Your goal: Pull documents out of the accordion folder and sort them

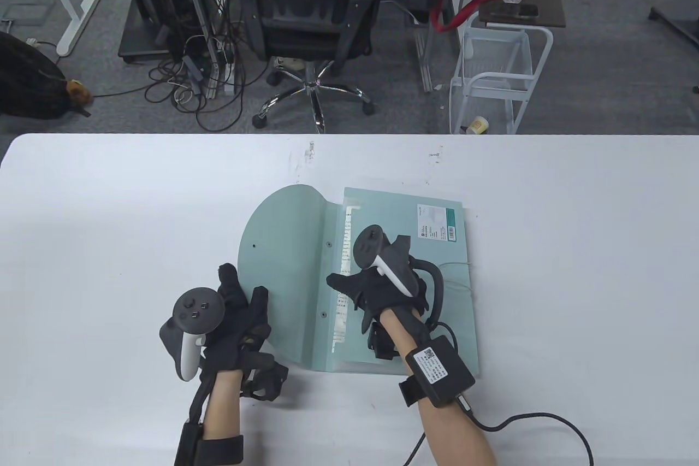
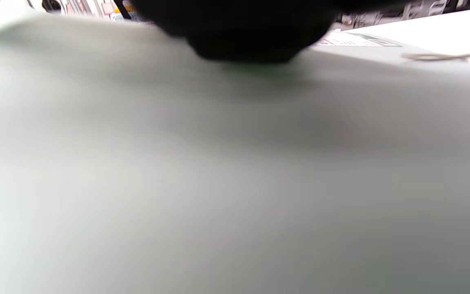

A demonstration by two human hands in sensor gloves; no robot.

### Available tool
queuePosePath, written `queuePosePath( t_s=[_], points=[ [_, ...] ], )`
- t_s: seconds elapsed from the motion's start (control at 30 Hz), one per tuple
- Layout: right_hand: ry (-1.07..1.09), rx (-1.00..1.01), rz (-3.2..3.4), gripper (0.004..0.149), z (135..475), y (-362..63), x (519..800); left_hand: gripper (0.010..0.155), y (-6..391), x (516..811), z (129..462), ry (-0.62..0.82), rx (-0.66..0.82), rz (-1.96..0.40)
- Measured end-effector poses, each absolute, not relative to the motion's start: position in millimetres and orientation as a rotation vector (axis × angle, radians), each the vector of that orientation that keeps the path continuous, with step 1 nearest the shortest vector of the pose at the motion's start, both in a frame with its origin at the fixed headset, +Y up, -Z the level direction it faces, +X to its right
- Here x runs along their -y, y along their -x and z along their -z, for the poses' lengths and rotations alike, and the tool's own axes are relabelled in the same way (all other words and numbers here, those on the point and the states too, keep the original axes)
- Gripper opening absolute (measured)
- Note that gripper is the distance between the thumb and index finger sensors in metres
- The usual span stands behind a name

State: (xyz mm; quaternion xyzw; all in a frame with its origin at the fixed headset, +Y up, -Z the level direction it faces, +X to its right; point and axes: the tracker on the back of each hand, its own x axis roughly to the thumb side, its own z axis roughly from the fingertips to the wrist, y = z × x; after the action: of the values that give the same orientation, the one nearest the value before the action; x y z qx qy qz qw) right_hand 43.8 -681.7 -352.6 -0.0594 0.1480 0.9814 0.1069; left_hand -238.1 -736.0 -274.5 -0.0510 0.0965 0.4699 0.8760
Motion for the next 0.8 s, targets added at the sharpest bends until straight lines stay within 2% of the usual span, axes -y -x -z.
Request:
queuePosePath(
  t_s=[0.13,0.23,0.47,0.6,0.8],
  points=[
    [0.136,-0.308,-2.867,0.102,345.9,-64.0,655.2,0.077,236.8,734.0,273.6,0.091,-0.198,-0.958],
    [0.138,-0.194,-2.773,0.087,338.7,-85.1,640.5,0.075,237.5,733.1,273.6,0.082,-0.206,-0.946],
    [0.216,-0.223,-2.511,0.069,322.8,-128.2,624.3,0.071,236.5,728.8,272.9,0.073,-0.182,-0.968],
    [0.214,-0.162,-2.402,0.065,314.4,-149.1,618.9,0.070,226.3,719.7,271.9,0.051,-0.127,-0.948],
    [0.151,-0.096,-2.138,0.065,312.4,-191.4,626.8,0.070,206.6,707.7,269.1,0.025,-0.036,-0.925]
  ],
)
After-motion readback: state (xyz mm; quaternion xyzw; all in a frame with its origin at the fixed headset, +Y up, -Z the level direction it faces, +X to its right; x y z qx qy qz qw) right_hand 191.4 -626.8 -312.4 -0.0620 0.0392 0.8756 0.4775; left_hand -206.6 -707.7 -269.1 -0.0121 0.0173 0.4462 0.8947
